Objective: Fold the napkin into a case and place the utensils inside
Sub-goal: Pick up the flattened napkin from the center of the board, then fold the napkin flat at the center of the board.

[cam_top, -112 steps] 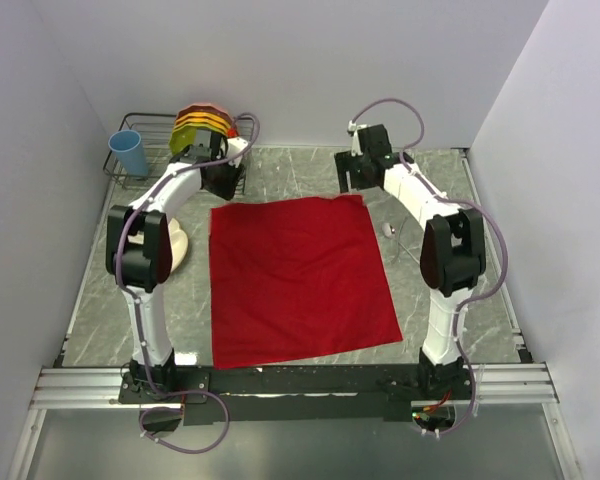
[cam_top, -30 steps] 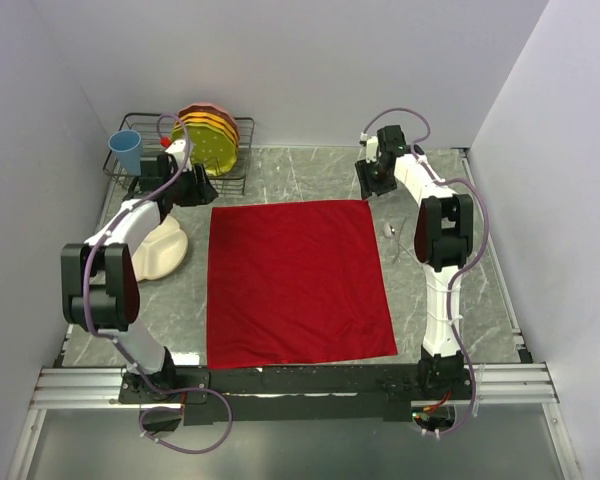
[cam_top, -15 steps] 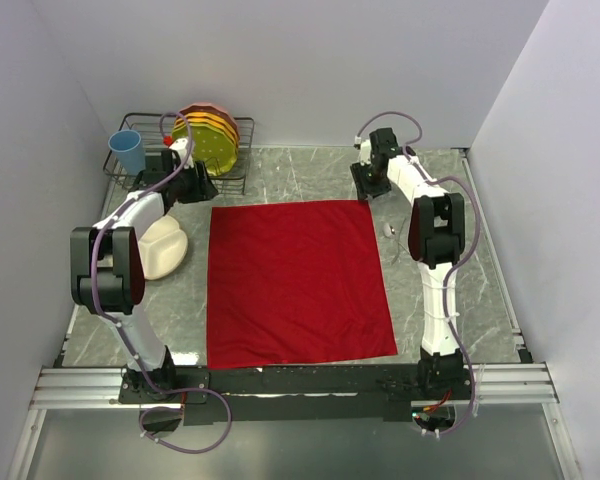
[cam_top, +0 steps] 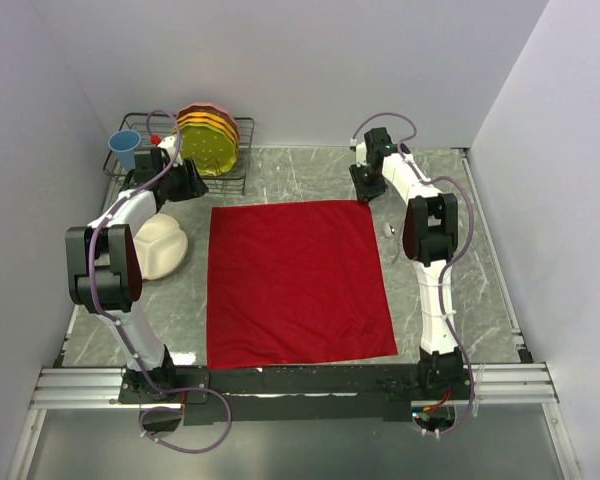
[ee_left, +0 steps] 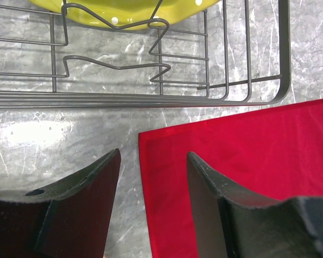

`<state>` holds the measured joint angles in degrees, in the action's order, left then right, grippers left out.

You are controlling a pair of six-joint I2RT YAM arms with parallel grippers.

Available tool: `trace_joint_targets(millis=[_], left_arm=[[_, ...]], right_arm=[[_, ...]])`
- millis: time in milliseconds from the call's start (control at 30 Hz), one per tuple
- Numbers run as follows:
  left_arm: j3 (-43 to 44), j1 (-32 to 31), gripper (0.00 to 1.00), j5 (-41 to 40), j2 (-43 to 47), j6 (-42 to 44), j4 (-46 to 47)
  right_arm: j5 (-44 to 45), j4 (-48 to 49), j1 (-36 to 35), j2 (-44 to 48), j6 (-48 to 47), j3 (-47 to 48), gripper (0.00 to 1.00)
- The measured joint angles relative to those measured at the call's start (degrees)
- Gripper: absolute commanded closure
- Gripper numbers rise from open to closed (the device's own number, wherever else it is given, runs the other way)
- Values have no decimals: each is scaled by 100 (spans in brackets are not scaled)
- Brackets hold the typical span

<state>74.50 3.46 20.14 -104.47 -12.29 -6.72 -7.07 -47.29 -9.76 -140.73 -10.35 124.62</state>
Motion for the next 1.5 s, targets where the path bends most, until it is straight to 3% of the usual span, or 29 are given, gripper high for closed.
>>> trace_joint_targets(millis=[433,600,833,1000,1200,1367,1500], left_arm=[[2,11,43,15,-7,-52,-35],[129,28,43,50,-61,-50,-153],[179,125,45,166,-81,-48,-186],[164,179,46,234,-55,92,-284],[37,271,46,549,199,505,-662],[-96,439,47,1121,448,1307,-1176],[-396,555,48,1591,826,2232,-1679]], right_arm=[[157,-535,0,-249,315,448,56],[166,-599,0,-302,299,551,100],[-116,-605,0,-284,153,549,100],[-540,-343,-22,240,98,-313,100],[-1056,-190,-350,1661,-280,-1539,100],[-1362,-114,-994,3049,-828,-2518,100],[-1617,-197,-1471,4081,-1331,-3862,100]])
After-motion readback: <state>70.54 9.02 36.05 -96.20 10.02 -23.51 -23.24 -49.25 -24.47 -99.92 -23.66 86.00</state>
